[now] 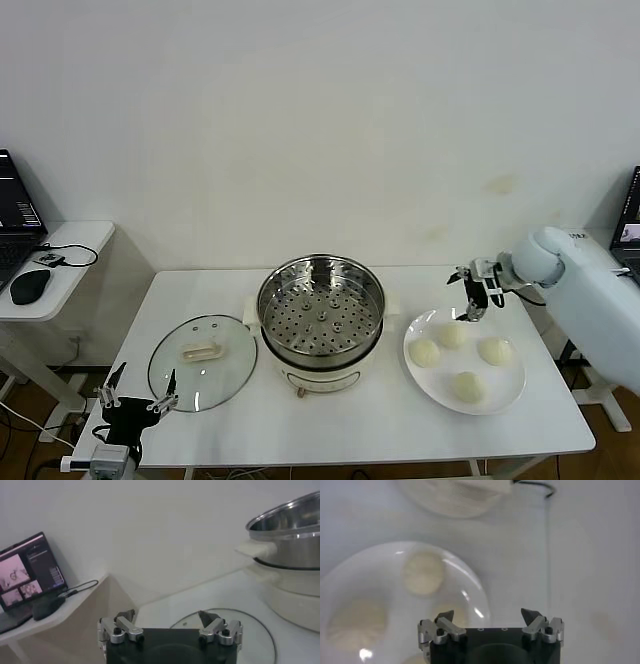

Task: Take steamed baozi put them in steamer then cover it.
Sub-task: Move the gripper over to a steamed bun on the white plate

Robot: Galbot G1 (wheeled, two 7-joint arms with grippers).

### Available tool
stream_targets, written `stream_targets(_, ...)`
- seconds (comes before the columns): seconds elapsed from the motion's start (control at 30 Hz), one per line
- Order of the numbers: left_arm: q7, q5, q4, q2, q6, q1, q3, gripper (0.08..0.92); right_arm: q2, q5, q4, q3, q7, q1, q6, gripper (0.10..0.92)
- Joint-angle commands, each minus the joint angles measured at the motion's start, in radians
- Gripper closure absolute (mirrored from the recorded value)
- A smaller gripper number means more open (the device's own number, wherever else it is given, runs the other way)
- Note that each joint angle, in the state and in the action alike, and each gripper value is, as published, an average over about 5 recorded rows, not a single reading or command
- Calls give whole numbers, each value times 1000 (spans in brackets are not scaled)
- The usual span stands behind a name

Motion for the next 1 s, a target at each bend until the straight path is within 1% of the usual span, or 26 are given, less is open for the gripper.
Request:
stream_targets(0.03, 4, 1, -15, 2, 3, 0, -9, 177, 22, -18, -80, -141, -58, 72, 32, 203)
stream_targets(0.2, 6, 3, -13, -2, 4, 8, -10, 177, 65, -53, -142, -103, -51, 40, 40, 203)
stream_targets(0.43, 4, 6, 18, -12, 2, 5, -10, 177, 117, -86, -231, -56, 5, 5, 52, 203)
stream_targets(1.0, 2, 9, 64, -6, 0, -5, -3, 177, 159, -75, -295, -47, 47, -8, 22, 203)
